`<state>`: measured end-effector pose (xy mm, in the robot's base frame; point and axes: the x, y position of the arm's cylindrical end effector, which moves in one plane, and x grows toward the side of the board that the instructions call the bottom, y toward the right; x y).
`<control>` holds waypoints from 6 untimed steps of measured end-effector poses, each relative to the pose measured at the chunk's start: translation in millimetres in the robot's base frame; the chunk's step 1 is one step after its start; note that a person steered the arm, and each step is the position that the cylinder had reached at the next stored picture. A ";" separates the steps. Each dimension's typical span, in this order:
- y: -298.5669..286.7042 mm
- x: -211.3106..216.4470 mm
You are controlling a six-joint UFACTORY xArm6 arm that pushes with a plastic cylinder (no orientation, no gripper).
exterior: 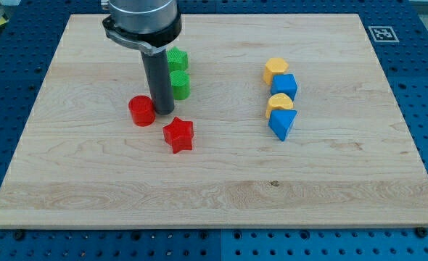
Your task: Move green star to the top centre
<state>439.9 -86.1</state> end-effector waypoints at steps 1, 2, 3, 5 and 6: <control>2.5 -12.1; 9.7 -34.4; 9.7 -54.1; 1.4 -99.4; 19.7 -109.6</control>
